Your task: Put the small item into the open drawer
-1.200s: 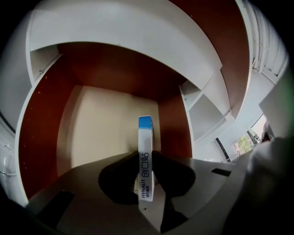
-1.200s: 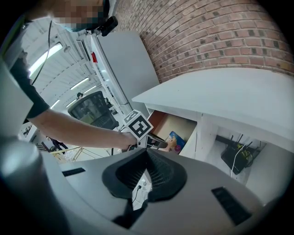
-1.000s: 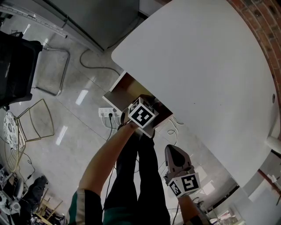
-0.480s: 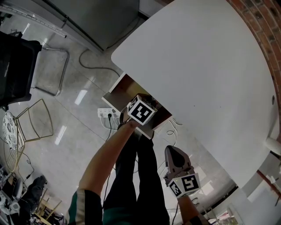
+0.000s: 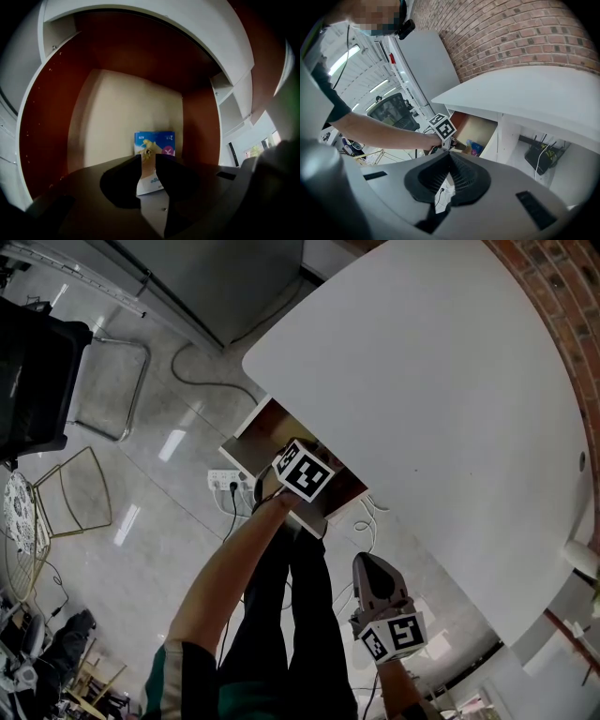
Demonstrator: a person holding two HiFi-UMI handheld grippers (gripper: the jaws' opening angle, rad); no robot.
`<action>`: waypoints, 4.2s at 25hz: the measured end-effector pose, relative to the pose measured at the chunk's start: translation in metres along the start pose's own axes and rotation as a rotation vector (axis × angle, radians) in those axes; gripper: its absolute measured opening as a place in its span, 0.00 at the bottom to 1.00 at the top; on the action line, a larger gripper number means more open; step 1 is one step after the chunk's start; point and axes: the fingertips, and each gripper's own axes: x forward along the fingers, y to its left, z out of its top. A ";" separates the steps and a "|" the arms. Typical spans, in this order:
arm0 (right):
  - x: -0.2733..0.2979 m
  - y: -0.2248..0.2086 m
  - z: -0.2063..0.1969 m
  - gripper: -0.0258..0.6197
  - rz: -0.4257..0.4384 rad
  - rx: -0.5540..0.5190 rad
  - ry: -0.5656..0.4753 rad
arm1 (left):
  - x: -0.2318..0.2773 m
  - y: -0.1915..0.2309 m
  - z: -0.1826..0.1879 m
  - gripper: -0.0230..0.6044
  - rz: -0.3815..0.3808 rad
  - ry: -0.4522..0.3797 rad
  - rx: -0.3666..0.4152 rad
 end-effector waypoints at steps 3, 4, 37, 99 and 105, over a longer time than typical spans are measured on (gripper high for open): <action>0.000 -0.001 -0.001 0.08 0.001 -0.001 0.005 | 0.001 0.001 0.000 0.21 0.006 0.006 0.000; 0.000 -0.001 -0.001 0.08 0.002 -0.002 0.005 | 0.001 0.001 0.000 0.21 0.006 0.007 -0.001; 0.012 0.036 0.017 0.08 0.049 -0.018 -0.004 | -0.098 -0.008 0.000 0.06 -0.019 -0.306 -0.017; -0.141 0.125 0.269 0.08 0.047 -0.241 -0.376 | -0.477 -0.144 0.091 0.06 0.148 -0.813 0.043; -0.144 0.116 0.262 0.08 0.043 -0.219 -0.370 | -0.471 -0.148 0.089 0.06 0.151 -0.801 0.038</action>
